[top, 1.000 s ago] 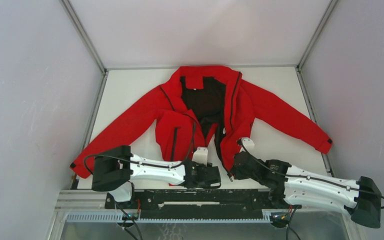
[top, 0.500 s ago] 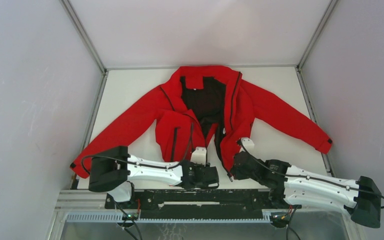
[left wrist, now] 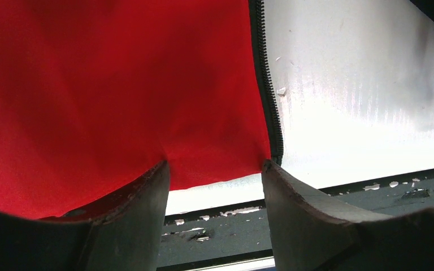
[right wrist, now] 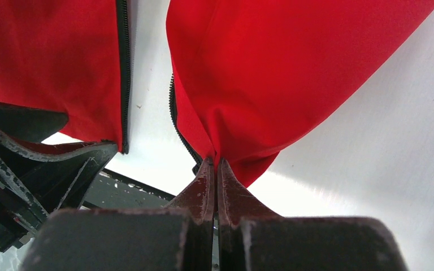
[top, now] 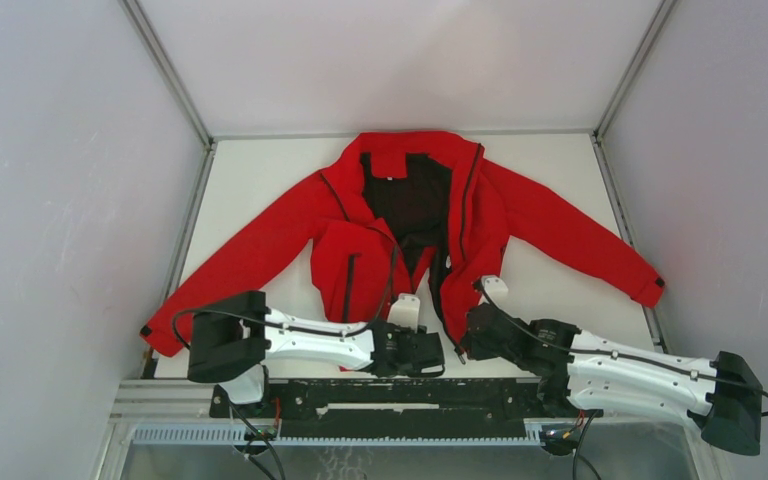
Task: Zip up the jacket
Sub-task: Pick up the jacket from the center of the board.
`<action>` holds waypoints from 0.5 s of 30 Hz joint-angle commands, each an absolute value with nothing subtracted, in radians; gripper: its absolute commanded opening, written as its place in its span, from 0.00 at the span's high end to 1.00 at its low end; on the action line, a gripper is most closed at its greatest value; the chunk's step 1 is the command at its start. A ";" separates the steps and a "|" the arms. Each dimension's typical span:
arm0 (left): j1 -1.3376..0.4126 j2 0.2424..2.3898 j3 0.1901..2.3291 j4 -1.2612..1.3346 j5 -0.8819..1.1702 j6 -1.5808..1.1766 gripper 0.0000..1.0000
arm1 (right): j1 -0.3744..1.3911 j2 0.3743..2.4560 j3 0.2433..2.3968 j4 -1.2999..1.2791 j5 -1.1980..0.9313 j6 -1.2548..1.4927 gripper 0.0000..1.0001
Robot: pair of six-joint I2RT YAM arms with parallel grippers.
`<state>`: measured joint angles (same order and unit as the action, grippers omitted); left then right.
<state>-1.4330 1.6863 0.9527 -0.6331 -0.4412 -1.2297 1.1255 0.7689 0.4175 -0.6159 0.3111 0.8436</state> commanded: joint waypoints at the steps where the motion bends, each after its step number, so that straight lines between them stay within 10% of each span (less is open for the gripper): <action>1: -1.430 1.797 0.905 -0.549 -0.329 -1.270 0.35 | 1.124 0.748 0.412 -0.586 0.312 0.853 1.00; 15: -1.430 1.878 0.885 -0.548 -0.303 -1.305 0.35 | 1.123 0.680 0.377 -0.582 0.294 0.851 1.00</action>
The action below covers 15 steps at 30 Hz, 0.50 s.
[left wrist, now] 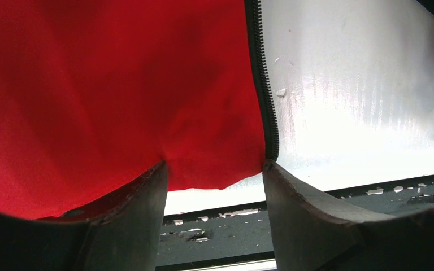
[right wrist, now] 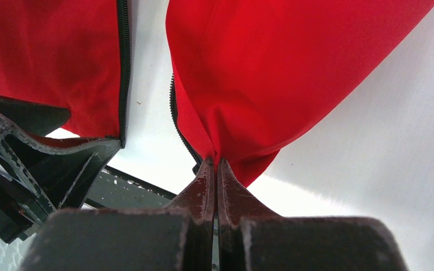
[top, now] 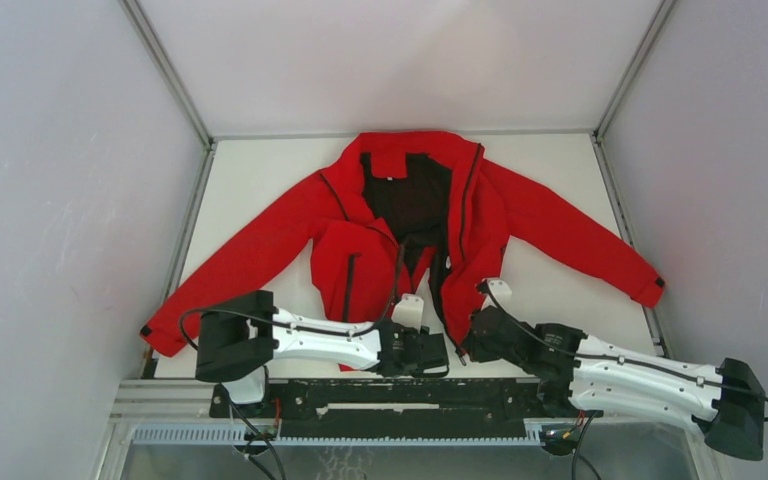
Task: Zip up the jacket
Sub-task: Pick up the jacket from the center of the board.
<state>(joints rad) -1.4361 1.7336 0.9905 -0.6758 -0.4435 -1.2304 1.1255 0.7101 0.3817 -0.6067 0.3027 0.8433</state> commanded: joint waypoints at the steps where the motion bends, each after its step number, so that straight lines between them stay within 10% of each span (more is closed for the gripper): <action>1: -1.430 1.881 0.876 -0.543 -0.302 -1.308 0.37 | 1.123 0.673 0.376 -0.585 0.294 0.853 1.00; 15: -1.434 1.927 0.800 -0.442 -0.255 -1.319 0.91 | 1.127 0.637 0.361 -0.590 0.279 0.867 1.00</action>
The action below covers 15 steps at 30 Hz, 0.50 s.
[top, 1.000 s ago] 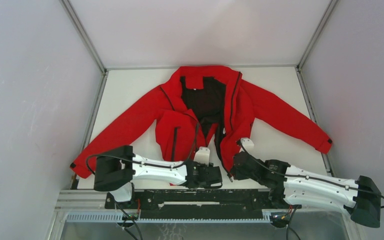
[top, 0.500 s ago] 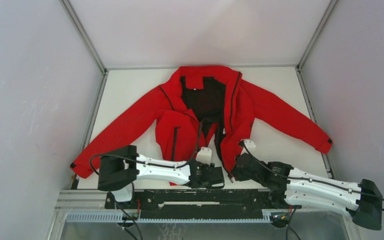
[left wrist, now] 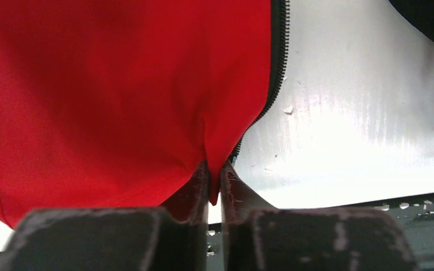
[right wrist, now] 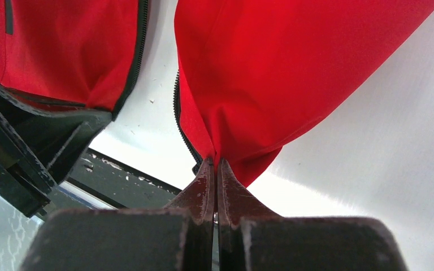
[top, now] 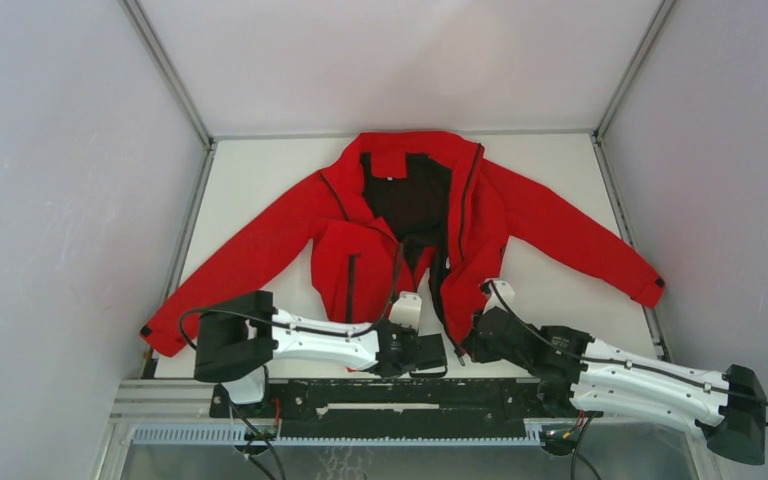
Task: Zip up the jacket
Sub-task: Pick up the jacket from the center of the board.
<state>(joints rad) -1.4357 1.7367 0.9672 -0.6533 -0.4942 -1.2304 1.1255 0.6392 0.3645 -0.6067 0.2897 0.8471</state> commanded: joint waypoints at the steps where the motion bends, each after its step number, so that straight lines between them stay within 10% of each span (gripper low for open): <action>1: -1.434 1.920 0.798 -0.443 -0.259 -1.319 0.98 | 1.127 0.643 0.360 -0.586 0.277 0.866 1.00; 15: -1.471 1.680 0.808 -0.408 -0.385 -1.226 1.00 | 1.136 0.675 0.360 -0.494 0.230 0.868 1.00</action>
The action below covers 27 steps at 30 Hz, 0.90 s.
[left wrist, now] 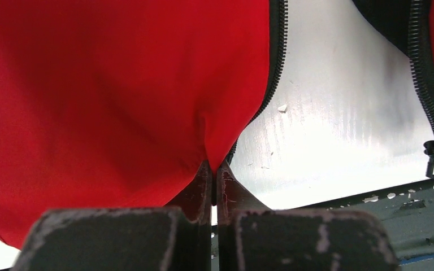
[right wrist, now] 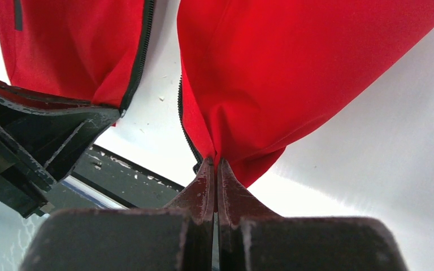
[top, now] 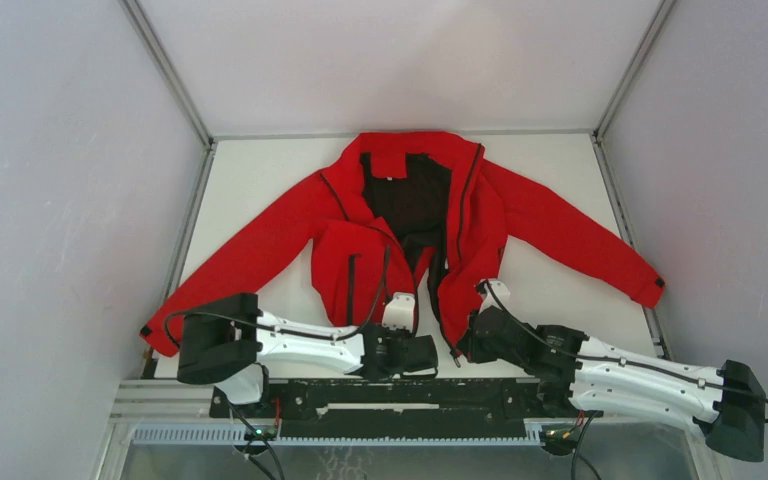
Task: Zip up the jacket
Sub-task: Pick up the jacket from the center of the board.
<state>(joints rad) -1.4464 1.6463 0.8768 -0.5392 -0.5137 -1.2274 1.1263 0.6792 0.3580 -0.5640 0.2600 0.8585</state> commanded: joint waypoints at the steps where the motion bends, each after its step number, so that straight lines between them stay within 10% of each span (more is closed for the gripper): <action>1: -1.479 1.646 0.804 -0.390 -0.402 -1.218 1.00 | 1.134 0.672 0.359 -0.486 0.227 0.868 1.00; 27: -1.536 0.767 0.351 0.142 -0.846 -0.984 1.00 | 1.116 0.312 0.196 0.077 -0.055 0.699 1.00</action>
